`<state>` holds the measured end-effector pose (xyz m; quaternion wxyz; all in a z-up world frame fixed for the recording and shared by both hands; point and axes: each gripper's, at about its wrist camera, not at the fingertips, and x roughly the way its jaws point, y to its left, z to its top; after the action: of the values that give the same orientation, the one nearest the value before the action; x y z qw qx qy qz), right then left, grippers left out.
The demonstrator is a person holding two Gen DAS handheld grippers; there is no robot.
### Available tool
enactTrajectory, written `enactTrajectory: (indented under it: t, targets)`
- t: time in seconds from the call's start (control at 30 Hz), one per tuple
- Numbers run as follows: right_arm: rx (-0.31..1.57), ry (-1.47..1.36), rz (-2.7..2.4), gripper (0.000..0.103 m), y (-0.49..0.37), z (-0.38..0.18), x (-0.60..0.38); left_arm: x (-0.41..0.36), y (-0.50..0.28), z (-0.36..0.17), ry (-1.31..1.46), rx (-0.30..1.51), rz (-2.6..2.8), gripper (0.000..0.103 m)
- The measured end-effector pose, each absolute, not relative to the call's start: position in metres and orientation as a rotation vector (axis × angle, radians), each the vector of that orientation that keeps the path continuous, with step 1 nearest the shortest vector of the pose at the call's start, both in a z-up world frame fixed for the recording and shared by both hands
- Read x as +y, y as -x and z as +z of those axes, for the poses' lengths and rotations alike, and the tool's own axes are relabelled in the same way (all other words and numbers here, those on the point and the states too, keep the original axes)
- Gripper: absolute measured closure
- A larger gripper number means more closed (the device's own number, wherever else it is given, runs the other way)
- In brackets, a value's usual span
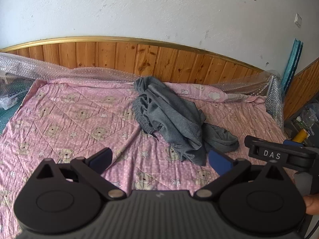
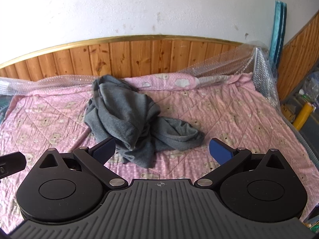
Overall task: Fold clothes
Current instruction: 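Approach the crumpled grey sweatpants with both grippers open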
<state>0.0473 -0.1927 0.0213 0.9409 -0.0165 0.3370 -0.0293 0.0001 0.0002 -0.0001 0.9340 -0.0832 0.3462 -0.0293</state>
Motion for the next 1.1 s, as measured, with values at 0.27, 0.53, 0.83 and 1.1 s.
enactTrajectory:
  t: [0.27,0.53,0.83,1.1]
  targets:
    - [0.677,0.039,-0.042,0.002,-0.043,0.022,-0.194,0.004,-0.002,-0.003,0.188,0.721,-0.038,0.0]
    - [0.636,0.068,-0.007,0.002,-0.039,0.016,-0.184,0.002,-0.007,-0.01,0.101,0.76,-0.044,0.0]
    - [0.67,0.085,0.009,0.002,-0.041,0.012,-0.172,0.001,-0.008,-0.016,0.057,0.8,-0.051,0.0]
    - [0.694,0.091,0.007,0.002,-0.041,0.009,-0.167,0.005,-0.009,-0.016,0.057,0.814,-0.063,0.0]
